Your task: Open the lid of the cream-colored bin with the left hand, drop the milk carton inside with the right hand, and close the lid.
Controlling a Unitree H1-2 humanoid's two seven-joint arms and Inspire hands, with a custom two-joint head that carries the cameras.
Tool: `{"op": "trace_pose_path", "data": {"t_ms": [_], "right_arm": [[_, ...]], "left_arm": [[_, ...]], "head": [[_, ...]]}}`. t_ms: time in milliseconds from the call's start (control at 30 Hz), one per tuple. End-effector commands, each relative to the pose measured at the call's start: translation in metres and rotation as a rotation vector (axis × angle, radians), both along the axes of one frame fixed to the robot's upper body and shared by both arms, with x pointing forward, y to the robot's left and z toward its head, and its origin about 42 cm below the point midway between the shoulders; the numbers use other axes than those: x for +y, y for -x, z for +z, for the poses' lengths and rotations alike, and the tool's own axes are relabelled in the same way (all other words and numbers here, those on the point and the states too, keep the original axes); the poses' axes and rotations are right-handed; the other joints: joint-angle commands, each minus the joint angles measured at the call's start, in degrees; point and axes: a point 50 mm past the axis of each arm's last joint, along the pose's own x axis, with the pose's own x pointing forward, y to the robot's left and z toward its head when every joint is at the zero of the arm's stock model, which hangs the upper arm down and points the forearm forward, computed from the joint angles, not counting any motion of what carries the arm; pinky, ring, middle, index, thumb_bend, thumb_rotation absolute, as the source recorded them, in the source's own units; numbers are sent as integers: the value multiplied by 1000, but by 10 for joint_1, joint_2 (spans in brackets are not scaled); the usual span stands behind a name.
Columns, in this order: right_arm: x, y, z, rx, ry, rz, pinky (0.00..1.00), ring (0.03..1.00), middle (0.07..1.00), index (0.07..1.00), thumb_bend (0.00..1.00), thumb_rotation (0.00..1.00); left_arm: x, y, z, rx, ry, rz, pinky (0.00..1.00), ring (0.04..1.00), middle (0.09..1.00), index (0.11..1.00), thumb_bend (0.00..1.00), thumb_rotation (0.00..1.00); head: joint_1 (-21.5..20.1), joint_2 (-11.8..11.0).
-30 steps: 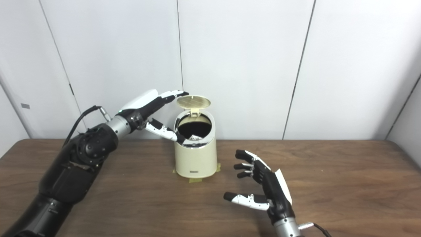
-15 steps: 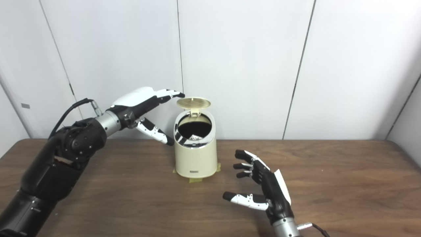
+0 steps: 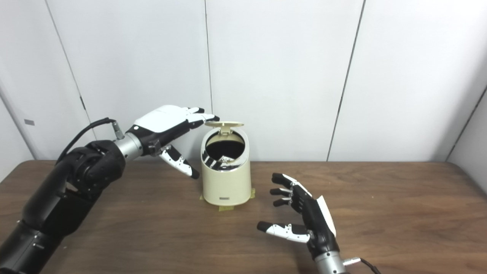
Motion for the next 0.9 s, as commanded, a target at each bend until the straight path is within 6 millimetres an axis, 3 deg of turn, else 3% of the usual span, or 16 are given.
{"op": "trace_pose_path", "data": {"t_ms": [0, 867], "right_arm": [[3, -8, 21, -82, -24, 2, 597, 727, 811, 785, 736, 235], [6, -6, 25, -72, -22, -4, 589, 724, 812, 789, 756, 274]], "left_arm": [[-1, 0, 23, -77, -5, -22, 1000, 1000, 945, 957, 898, 302], [-8, 11, 7, -85, -76, -61, 1000, 1000, 926, 938, 906, 344]], "head": [[-1, 1], [-5, 11]]}}
